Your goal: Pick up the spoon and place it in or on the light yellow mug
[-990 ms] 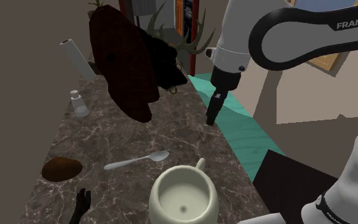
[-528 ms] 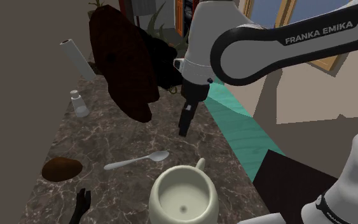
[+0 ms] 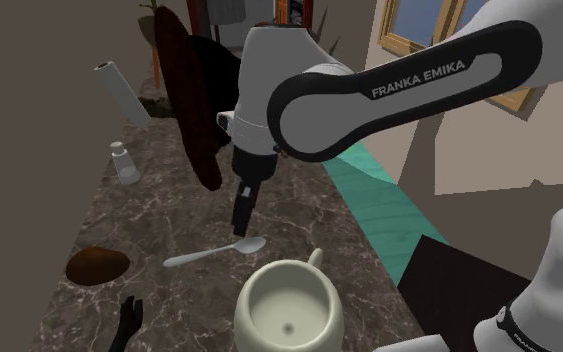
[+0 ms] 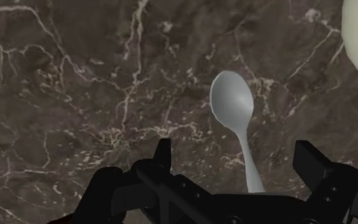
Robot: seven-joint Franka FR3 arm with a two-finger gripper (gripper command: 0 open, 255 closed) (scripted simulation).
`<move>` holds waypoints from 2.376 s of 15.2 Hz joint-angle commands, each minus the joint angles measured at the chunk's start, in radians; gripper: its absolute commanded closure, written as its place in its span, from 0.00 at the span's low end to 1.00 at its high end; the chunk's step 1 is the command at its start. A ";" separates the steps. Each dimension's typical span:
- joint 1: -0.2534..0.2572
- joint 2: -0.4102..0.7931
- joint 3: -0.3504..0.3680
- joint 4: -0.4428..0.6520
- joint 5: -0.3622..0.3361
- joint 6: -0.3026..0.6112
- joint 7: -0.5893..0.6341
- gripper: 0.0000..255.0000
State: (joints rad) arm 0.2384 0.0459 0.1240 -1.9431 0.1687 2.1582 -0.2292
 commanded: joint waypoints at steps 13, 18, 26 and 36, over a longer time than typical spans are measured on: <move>0.051 0.226 0.041 0.148 -0.018 0.099 -0.038 0.00; 0.051 0.226 0.041 0.148 -0.018 0.099 -0.038 0.00; 0.051 0.226 0.041 0.148 -0.018 0.099 -0.038 1.00; 0.049 0.201 0.040 0.196 -0.021 0.027 -0.028 1.00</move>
State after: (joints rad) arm 0.2878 0.2495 0.1640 -1.7555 0.1479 2.1965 -0.2590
